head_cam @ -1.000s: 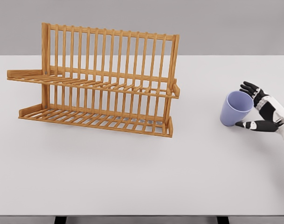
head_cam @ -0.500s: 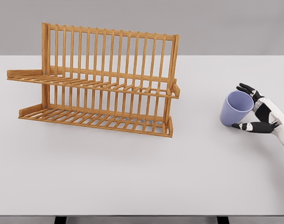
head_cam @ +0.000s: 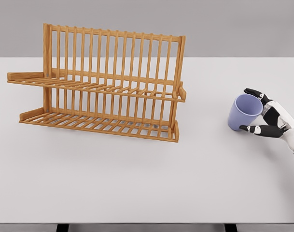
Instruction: Right arm put cup on second shelf
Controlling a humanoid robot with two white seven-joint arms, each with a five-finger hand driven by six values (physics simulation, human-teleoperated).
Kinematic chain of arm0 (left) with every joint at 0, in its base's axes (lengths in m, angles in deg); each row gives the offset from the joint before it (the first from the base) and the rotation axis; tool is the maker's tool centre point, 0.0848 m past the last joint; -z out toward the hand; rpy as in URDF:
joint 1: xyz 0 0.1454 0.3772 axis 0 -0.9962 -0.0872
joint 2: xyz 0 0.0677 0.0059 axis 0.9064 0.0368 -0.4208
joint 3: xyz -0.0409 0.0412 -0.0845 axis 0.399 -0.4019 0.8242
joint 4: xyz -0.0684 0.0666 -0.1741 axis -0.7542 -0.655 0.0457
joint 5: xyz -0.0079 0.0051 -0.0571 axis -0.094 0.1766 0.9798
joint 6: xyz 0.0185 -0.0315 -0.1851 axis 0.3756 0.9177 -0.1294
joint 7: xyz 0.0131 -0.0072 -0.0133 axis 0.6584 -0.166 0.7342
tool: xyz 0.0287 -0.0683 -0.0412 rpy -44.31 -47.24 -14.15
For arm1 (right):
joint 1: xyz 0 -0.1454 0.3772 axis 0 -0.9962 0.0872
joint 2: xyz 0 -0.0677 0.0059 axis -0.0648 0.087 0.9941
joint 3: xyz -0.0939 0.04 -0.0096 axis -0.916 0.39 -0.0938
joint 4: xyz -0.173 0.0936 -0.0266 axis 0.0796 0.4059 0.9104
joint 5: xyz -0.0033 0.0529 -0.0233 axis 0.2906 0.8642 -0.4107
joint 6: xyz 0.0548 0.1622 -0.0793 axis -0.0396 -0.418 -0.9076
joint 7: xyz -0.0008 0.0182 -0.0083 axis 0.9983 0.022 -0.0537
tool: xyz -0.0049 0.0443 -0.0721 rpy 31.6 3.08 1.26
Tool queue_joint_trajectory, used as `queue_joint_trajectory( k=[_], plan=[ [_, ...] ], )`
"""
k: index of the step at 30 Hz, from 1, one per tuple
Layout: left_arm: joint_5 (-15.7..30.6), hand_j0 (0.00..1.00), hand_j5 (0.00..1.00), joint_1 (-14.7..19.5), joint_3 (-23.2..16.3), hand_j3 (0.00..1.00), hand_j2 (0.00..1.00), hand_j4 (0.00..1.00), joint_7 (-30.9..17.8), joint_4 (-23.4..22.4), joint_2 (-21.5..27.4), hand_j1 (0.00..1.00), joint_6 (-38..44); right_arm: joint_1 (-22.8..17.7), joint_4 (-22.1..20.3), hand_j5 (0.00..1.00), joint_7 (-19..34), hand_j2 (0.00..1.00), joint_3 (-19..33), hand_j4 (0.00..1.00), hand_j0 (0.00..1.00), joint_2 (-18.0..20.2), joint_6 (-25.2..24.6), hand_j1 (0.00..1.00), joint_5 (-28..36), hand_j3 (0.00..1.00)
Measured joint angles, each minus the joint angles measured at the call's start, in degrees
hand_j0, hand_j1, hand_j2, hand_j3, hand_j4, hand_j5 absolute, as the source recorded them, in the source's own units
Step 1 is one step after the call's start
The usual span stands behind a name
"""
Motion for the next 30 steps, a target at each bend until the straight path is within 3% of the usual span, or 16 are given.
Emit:
queue_joint_trajectory(
  k=[2,18,30],
  plan=[
    [-0.01,1.00,1.00,0.00,0.01,1.00,1.00,1.00,0.00,0.00,0.00,1.00,0.00,-0.09,-0.08,0.80,-0.03,0.80,0.02,0.80,0.80,0.00,-0.02,0.80,0.17,0.80],
    [0.00,1.00,1.00,0.00,0.00,1.00,1.00,1.00,0.00,0.00,0.00,1.00,0.01,1.67,-1.98,0.72,0.05,0.72,0.12,0.72,0.72,0.40,-0.22,0.72,-0.07,0.72],
    [0.00,1.00,1.00,0.00,-0.01,1.00,1.00,1.00,0.00,0.00,0.00,1.00,-0.01,3.25,-7.00,0.68,0.06,0.68,0.32,0.68,0.68,0.40,-0.50,0.68,-0.02,0.68]
  ],
)
